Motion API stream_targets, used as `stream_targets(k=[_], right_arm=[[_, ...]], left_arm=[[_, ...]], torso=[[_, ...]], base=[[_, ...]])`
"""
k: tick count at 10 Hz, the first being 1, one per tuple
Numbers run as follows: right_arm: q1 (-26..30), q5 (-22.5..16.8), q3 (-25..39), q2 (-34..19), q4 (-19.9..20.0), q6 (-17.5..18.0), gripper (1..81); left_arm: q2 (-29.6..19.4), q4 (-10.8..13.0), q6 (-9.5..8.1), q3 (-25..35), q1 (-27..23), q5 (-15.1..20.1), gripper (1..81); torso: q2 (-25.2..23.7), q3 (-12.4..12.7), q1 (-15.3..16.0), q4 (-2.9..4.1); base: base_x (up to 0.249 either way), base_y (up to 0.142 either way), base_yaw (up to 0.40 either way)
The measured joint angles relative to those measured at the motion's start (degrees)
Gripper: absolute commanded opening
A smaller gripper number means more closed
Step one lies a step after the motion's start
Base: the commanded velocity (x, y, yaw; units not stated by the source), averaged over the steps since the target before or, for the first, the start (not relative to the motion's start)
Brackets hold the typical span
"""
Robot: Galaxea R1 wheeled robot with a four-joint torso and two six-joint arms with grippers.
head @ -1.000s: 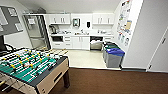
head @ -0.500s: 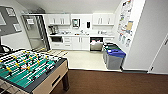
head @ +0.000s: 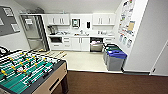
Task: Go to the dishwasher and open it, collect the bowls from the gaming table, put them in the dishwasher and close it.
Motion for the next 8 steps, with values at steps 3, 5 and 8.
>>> stream_targets(k=[3, 5, 8], right_arm=[[0.00, -0.09, -0.46, 0.66, 0.00, -0.01, 1.0], [0.10, -0.11, -0.68, 0.77, 0.00, -0.23, 1.0], [0.20, -0.26, -0.74, 0.77, 0.00, -0.54, 1.0]], left_arm=[[1.06, 0.00, 0.00, -0.72, 0.00, 0.00, 1.0], [2.17, 0.00, 0.00, -2.99, 0.00, 0.00, 1.0], [3.08, 0.00, -0.02, -4.39, -0.02, -0.05, 1.0]], torso=[[0.00, 0.00, 0.00, 0.00], [0.00, 0.00, 0.00, 0.00], [0.00, 0.00, 0.01, 0.00]], base=[[0.143, 0.000, 0.000], [0.143, 0.000, 0.000], [0.147, 0.000, 0.000]])
